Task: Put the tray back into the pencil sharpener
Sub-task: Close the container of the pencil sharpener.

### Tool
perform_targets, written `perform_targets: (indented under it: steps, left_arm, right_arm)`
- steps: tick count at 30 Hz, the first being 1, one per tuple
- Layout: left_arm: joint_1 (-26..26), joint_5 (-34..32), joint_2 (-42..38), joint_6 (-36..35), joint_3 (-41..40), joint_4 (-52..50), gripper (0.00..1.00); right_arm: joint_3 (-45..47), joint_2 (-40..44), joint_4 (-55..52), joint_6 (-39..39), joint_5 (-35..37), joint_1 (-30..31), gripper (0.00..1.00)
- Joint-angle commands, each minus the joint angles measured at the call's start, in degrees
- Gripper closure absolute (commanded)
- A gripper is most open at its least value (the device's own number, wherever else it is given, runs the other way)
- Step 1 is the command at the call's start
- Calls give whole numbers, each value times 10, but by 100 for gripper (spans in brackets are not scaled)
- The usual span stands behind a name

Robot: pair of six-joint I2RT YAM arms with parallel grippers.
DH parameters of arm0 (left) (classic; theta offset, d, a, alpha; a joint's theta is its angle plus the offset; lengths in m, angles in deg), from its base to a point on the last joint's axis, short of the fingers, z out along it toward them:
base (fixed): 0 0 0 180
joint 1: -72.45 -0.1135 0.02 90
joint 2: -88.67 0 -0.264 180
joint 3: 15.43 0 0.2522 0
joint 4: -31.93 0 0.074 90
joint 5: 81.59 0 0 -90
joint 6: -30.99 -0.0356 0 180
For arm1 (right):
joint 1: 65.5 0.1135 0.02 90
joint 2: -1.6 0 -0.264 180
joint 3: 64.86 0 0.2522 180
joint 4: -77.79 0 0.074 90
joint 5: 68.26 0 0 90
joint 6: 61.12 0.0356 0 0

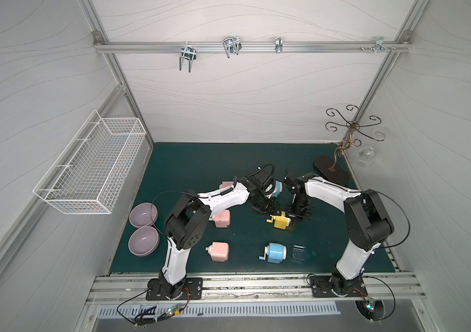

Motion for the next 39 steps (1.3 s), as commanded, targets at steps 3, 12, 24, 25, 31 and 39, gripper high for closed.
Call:
perform_targets:
  steps: [3, 12, 24, 25, 31, 39]
  left_arm:
    - [6, 0, 2, -5, -10, 10, 42]
    - [6, -7, -11, -6, -13, 2, 42]
    - [7, -31, -37, -14, -25, -13, 42]
    - [7, -31, -36, -14, -23, -14, 42]
    - [7, -31, -27, -15, -14, -16, 42]
    - [7, -31, -26, -14, -14, -14, 42]
  right_arm:
    - [4, -5, 12, -11, -34, 4, 100]
    - [-21, -11, 13, -37, -26, 19, 100]
    - [-50, -39, 20, -47, -24, 52, 100]
    - [-49, -39, 19, -46, -23, 52, 100]
    - [-46, -33, 19, -45, -22, 52, 100]
    - [-38, -21, 27, -41, -37, 48, 100]
